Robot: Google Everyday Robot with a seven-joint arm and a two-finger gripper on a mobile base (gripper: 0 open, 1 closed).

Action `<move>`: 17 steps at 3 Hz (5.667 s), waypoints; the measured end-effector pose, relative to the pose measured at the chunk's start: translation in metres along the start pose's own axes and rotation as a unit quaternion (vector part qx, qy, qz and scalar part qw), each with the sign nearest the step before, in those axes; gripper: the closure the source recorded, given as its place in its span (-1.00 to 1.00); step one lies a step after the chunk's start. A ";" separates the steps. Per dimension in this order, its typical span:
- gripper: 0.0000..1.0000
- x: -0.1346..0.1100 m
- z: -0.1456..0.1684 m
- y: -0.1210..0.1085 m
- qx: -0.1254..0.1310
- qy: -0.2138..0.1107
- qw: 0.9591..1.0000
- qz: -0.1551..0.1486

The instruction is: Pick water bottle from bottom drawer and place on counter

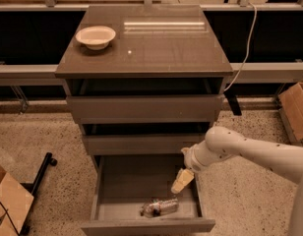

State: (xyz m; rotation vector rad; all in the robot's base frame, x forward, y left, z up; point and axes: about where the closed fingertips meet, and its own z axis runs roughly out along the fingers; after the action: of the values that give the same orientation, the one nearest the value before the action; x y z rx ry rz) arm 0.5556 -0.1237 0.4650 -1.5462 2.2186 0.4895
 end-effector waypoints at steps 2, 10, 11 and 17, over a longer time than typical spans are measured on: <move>-1.00 0.019 0.038 -0.014 -0.016 0.005 1.000 0.014; -1.00 0.089 0.236 -0.036 -0.049 -0.020 0.996 0.076; -1.00 0.090 0.238 -0.035 -0.049 -0.020 0.996 0.078; 0.21 0.144 0.319 -0.026 -0.039 0.054 0.994 0.083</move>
Offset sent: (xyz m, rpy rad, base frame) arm 0.0100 -0.0019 -0.0334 -0.0001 0.0325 -0.0037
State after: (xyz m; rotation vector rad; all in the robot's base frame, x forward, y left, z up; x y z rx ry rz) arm 0.5718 -0.0913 0.1158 -1.4652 2.4510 0.5610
